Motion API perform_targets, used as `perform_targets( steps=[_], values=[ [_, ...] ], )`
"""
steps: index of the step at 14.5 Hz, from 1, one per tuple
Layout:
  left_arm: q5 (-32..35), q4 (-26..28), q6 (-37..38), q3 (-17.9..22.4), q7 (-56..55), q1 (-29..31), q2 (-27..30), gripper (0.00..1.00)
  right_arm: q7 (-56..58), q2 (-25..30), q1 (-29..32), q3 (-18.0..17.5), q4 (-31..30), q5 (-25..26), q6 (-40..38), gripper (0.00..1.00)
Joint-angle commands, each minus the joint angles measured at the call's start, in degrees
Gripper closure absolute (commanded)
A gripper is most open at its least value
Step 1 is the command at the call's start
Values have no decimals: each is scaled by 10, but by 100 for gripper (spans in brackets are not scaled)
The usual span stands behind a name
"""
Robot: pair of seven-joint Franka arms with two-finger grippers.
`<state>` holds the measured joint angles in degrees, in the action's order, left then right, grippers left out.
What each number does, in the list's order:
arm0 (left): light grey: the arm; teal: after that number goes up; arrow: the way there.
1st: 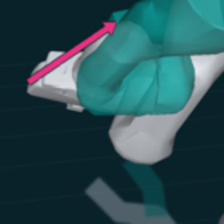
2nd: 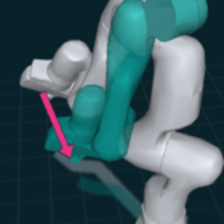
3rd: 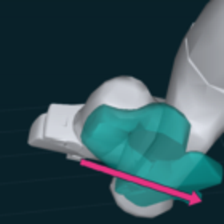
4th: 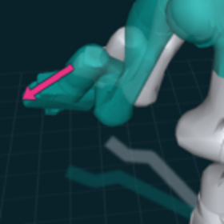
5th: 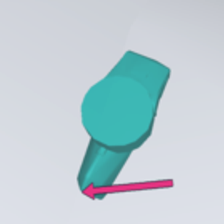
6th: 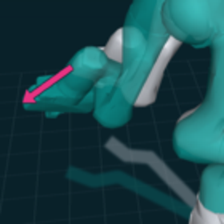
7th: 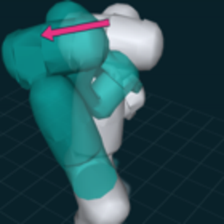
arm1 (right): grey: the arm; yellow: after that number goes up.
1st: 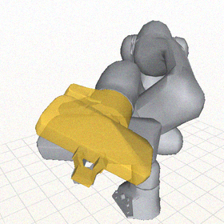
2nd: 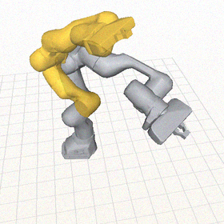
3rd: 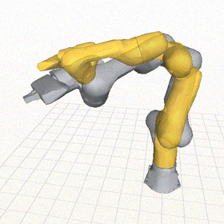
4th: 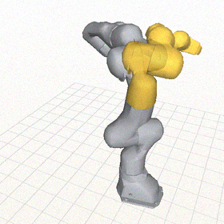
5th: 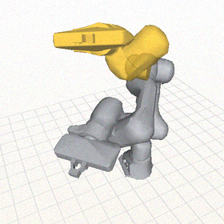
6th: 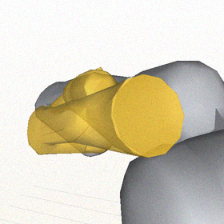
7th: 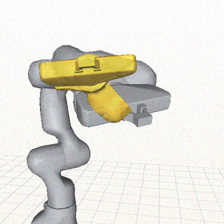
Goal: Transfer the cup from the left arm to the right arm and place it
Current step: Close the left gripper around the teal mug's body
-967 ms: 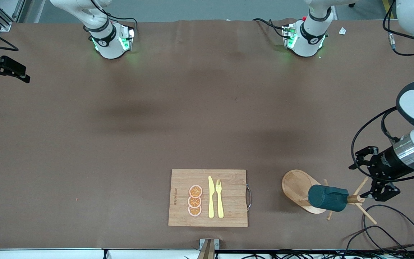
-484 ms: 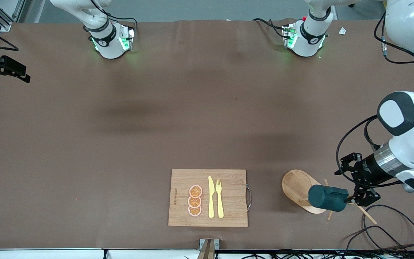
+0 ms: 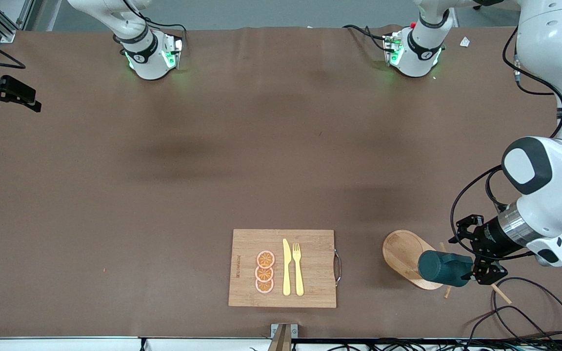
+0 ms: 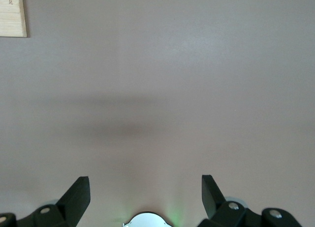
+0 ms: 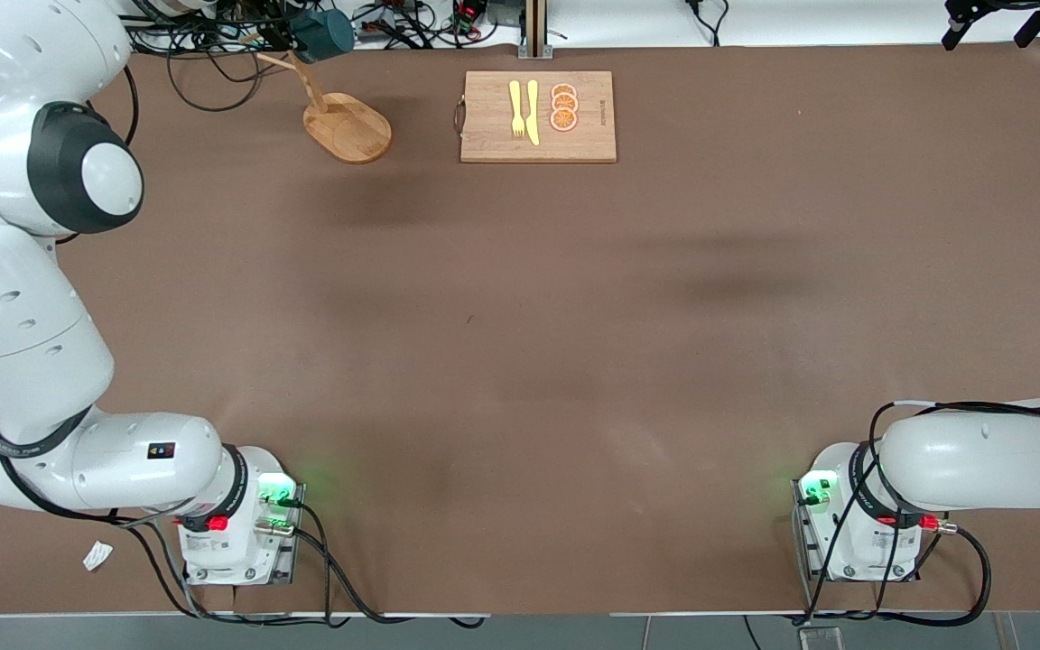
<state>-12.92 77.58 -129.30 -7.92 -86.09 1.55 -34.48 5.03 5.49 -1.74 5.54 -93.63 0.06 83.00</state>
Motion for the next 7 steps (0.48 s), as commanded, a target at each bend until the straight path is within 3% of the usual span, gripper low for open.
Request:
perform_targets(
  steps=[1, 7],
  values=[
    [-1, -14, -4, -1, -8, -1, -11, 0, -7, 17, -5, 1, -14, -2, 0, 0],
    [-2, -14, -36, -2, -10, -2, -24, 0, -6, 17, -5, 1, -13, -2, 1, 0]
  ],
)
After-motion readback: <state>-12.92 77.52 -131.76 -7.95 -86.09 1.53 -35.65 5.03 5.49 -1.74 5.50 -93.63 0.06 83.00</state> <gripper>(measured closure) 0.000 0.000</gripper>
